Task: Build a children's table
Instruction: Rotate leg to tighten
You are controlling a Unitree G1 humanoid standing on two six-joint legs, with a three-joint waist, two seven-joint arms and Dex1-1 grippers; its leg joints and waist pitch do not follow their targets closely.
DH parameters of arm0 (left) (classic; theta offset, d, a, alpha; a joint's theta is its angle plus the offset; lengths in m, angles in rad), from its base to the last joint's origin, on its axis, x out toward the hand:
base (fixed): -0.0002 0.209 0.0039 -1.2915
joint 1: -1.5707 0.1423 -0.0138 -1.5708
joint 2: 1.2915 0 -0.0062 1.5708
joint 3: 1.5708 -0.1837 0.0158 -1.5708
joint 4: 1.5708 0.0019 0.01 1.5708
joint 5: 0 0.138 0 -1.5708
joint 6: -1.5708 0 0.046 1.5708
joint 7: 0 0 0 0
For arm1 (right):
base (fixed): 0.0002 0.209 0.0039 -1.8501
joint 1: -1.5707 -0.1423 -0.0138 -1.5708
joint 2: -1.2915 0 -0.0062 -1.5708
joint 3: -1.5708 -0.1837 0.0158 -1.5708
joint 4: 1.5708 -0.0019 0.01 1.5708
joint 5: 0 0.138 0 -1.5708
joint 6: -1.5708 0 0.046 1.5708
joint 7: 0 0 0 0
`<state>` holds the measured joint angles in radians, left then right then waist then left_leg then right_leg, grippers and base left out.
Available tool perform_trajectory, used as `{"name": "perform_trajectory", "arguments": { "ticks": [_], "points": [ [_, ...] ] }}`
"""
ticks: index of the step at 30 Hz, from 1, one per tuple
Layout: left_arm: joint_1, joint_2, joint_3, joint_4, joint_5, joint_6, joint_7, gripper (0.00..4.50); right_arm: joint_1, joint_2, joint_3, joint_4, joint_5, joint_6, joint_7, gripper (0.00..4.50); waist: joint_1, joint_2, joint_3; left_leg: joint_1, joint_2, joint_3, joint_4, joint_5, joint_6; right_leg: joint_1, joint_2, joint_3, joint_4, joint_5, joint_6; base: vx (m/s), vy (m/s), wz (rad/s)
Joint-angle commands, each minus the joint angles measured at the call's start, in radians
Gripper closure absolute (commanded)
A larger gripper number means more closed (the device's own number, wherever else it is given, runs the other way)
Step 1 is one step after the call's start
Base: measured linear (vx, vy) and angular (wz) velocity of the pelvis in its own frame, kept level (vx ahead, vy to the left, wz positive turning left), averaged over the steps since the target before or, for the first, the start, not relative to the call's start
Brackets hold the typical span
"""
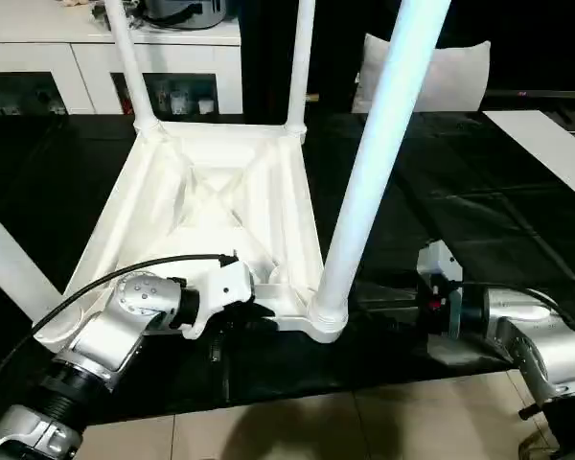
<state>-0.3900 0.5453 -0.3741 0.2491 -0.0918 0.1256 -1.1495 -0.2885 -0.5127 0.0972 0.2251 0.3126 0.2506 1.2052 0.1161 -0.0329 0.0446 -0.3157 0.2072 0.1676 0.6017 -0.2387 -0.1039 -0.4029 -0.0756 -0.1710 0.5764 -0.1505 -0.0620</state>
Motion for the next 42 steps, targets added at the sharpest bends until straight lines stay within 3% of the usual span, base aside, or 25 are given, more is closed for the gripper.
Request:
{"name": "perform_trajectory", "arguments": {
  "ticks": [1, 6, 12, 18, 21, 22, 26, 31, 32, 36, 39, 40, 42],
  "points": [
    [0.011, 0.01, -0.019, -0.009, 0.0, 0.011, -0.029, 4.25, -0.018, -0.012, 0.004, -0.029, 0.012, 0.009, 0.015, 0.0, 0.008, 0.01, -0.063, -0.018, 0.027, -0.01, -0.069, -0.093, 0.071, 0.069, -0.081, 0.064, -0.084, -0.413, 0.005, 0.0, 0.0, 0.0],
    [0.017, 0.005, -0.018, -0.011, 0.002, 0.011, -0.039, 4.49, -0.028, -0.014, 0.02, -0.033, 0.035, 0.037, 0.072, 0.33, 0.007, 0.011, -0.065, -0.019, 0.029, -0.01, -0.068, -0.075, 0.077, 0.07, -0.082, 0.068, -0.076, -0.371, -0.021, 0.0, 0.0, 0.0],
    [0.017, 0.006, -0.026, -0.008, 0.013, 0.005, -0.044, 4.5, -0.086, 0.017, 0.059, 0.035, 0.003, 0.017, 0.08, 0.83, 0.006, 0.012, -0.066, -0.019, 0.031, -0.01, -0.068, -0.06, 0.074, 0.071, -0.084, 0.071, -0.067, -0.33, -0.055, 0.0, 0.0, 0.0],
    [0.016, -0.004, -0.025, -0.006, 0.019, 0.006, -0.047, 4.5, -0.145, 0.048, 0.089, 0.104, -0.005, 0.019, 0.118, 1.43, 0.006, 0.012, -0.068, -0.018, 0.035, -0.01, -0.068, -0.056, 0.071, 0.071, -0.087, 0.073, -0.062, -0.327, -0.067, 0.0, 0.0, 0.0],
    [0.017, -0.003, -0.024, -0.007, 0.022, 0.006, -0.048, 4.5, -0.164, 0.053, 0.102, 0.128, -0.005, 0.026, 0.14, 1.72, 0.006, 0.005, -0.068, -0.018, 0.036, -0.009, -0.067, -0.043, 0.073, 0.071, -0.087, 0.076, -0.058, -0.308, -0.071, 0.0, 0.0, 0.0],
    [0.017, -0.003, -0.023, -0.007, 0.023, 0.006, -0.047, 4.5, -0.169, 0.055, 0.105, 0.135, -0.007, 0.024, 0.143, 1.72, 0.007, 0.008, -0.068, -0.019, 0.035, -0.008, -0.067, -0.043, 0.074, 0.071, -0.088, 0.076, -0.058, -0.309, -0.073, 0.0, 0.0, 0.0],
    [0.019, -0.001, -0.016, -0.007, 0.025, 0.009, -0.04, 4.5, -0.191, 0.059, 0.119, 0.167, -0.004, 0.031, 0.176, 2.1, 0.006, 0.002, -0.067, -0.021, 0.034, -0.007, -0.067, -0.043, 0.077, 0.072, -0.088, 0.077, -0.059, -0.321, -0.069, 0.0, 0.0, 0.0],
    [0.027, -0.004, -0.01, -0.012, 0.024, 0.023, -0.033, 4.5, -0.191, 0.068, 0.112, 0.176, 0.002, 0.03, 0.176, 2.39, 0.006, 0.005, -0.067, -0.019, 0.034, -0.007, -0.067, -0.042, 0.074, 0.071, -0.087, 0.076, -0.06, -0.33, -0.06, 0.0, 0.0, 0.0],
    [0.028, -0.007, -0.007, -0.016, 0.022, 0.042, -0.026, 4.5, -0.184, 0.073, 0.106, 0.165, 0.012, 0.041, 0.17, 2.42, 0.007, 0.008, -0.067, -0.019, 0.035, -0.008, -0.067, -0.042, 0.073, 0.071, -0.088, 0.076, -0.059, -0.327, -0.062, 0.0, 0.0, 0.0],
    [0.028, -0.026, 0.007, -0.036, 0.007, 0.106, 0.001, 4.5, -0.154, 0.082, 0.108, 0.118, 0.016, 0.059, 0.14, 2.48, 0.005, 0.007, -0.066, -0.019, 0.034, -0.007, -0.068, -0.047, 0.067, 0.072, -0.088, 0.076, -0.062, -0.338, -0.058, 0.0, 0.0, 0.0],
    [0.02, -0.068, 0.019, -0.054, 0.002, 0.179, 0.063, 4.5, -0.126, 0.113, 0.116, 0.089, -0.014, 0.075, 0.048, 2.5, 0.005, 0.009, -0.065, -0.018, 0.034, -0.008, -0.069, -0.049, 0.061, 0.07, -0.088, 0.076, -0.065, -0.347, -0.053, 0.0, 0.0, 0.0],
    [0.004, -0.116, 0.027, -0.056, 0.006, 0.224, 0.126, 4.5, -0.137, 0.159, 0.096, 0.114, -0.051, 0.088, -0.086, 2.5, -0.001, 0.005, -0.063, -0.019, 0.029, -0.007, -0.069, -0.068, 0.052, 0.071, -0.087, 0.073, -0.073, -0.391, -0.035, 0.0, 0.0, 0.0],
    [-0.008, -0.152, 0.035, -0.053, 0.008, 0.252, 0.172, 4.5, -0.15, 0.193, 0.077, 0.137, -0.074, 0.096, -0.184, 2.52, -0.01, 0.005, -0.058, -0.017, 0.019, -0.006, -0.066, -0.092, 0.034, 0.068, -0.084, 0.062, -0.088, -0.473, -0.001, 0.0, 0.0, 0.0]
  ]
}}
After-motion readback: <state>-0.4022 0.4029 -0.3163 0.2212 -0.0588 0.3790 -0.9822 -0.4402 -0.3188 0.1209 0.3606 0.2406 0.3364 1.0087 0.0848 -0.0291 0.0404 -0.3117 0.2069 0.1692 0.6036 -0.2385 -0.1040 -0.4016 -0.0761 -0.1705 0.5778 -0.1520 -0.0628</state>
